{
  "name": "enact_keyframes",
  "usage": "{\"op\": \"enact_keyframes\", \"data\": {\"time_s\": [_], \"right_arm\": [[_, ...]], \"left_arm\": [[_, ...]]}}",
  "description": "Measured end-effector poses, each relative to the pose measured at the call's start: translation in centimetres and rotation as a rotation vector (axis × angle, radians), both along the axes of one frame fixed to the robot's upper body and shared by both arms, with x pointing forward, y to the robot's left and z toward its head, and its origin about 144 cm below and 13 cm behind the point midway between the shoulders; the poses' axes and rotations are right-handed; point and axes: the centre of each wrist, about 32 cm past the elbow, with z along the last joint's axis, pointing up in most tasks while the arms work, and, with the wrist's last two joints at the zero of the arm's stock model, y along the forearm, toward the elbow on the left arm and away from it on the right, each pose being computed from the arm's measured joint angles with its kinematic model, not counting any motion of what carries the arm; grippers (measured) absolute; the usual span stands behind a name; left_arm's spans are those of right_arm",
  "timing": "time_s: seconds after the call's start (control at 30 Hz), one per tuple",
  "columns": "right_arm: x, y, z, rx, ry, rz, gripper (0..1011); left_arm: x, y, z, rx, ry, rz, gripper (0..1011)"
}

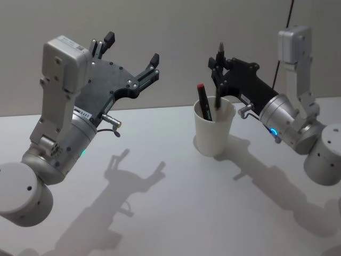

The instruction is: Place the pen into the pen holder.

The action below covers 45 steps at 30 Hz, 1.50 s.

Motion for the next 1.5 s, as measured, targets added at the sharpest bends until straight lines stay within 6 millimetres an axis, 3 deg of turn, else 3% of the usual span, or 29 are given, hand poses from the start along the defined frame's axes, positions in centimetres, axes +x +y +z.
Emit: {"op": "enact_keyframes", "data": {"time_s": [0.43,0.63,0.93,1.5], "right_arm": [[0.2,0.2,-0.4,0.001,0.013,0.007,527],[0.2,0.2,-0.5,0.001,0.016,0.009,753],[0.0,0.0,-0.3,-0.003,0.005,-0.002,977],[-3.1,-3.9,1.0,-0.047,-0.051,-0.184,1001]], "left_arm": [[0.0,0.1,0.0,0.001,-0.002,0.006,1001],[0.0,0.1,0.0,0.001,-0.002,0.008,1001],[0.0,0.1,0.0,0.001,-0.003,0.009,1001],[0.0,0.1,0.0,0.001,-0.003,0.009,1001]]}}
